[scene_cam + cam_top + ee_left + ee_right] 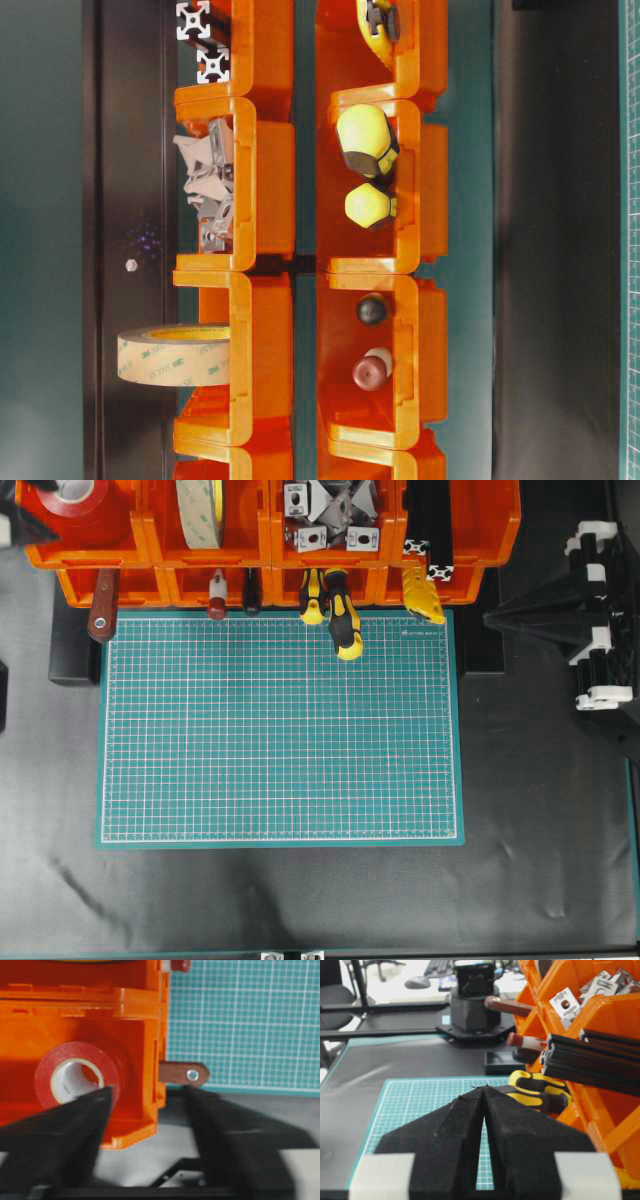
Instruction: Pick vinyl tape from container rack with left arm.
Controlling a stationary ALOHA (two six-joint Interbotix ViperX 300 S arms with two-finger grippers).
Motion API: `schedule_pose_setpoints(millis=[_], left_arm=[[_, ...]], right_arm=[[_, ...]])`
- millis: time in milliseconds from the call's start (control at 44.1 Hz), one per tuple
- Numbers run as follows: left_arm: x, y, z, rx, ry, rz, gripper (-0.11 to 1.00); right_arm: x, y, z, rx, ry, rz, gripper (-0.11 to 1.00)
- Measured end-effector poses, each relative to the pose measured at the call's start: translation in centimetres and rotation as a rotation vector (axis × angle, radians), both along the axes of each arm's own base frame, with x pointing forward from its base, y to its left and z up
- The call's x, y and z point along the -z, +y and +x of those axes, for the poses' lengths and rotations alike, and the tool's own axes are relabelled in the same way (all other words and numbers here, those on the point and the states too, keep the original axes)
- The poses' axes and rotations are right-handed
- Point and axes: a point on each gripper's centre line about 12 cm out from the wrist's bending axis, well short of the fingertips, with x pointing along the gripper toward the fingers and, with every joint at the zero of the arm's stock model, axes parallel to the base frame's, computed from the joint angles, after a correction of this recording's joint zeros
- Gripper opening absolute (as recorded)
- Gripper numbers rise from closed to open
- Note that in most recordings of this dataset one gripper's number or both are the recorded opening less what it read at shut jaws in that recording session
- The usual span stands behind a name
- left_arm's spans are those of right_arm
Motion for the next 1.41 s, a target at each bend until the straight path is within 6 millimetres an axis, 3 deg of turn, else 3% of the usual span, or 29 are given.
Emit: schedule_pose_setpoints(millis=[68, 113, 249, 703, 1043, 1201, 1360, 1405], left_arm=[[0.4, 0.1, 0.3, 0.004, 0.016, 0.0, 0.85], [0.7, 0.2, 0.4, 0.004, 0.024, 0.0, 0.88], [1.6, 0.7, 0.6, -0.006, 0.052, -0.003, 0.81], [5.4, 2.3, 0.9, -0.048, 0.089, -0.007, 0.83], [5.6, 2.5, 0.9, -0.004, 0.095, 0.012, 0.81], [5.7, 2.7, 0.9, -0.003, 0.097, 0.015, 0.62], [5.7, 2.8, 0.9, 0.027, 0.102, 0.03, 0.23], [5.6, 2.7, 0.9, 0.044, 0.103, 0.037, 0.17]], right_arm=[[0.1, 0.2, 0.0, -0.008, 0.002, 0.0, -0.01], [0.0, 0.2, 0.0, -0.009, 0.0, -0.002, -0.01], [0.0, 0.2, 0.0, -0.008, 0.0, 0.0, -0.01], [-0.1, 0.2, -0.2, -0.01, 0.0, -0.001, -0.01], [-0.2, 0.2, -0.3, -0.008, -0.002, -0.002, -0.01], [-0.4, 0.2, -0.5, -0.012, -0.014, 0.0, -0.01], [-0.8, 0.3, -0.9, -0.015, -0.029, 0.0, -0.01], [-1.0, 0.3, -1.0, -0.016, -0.034, -0.002, -0.01]])
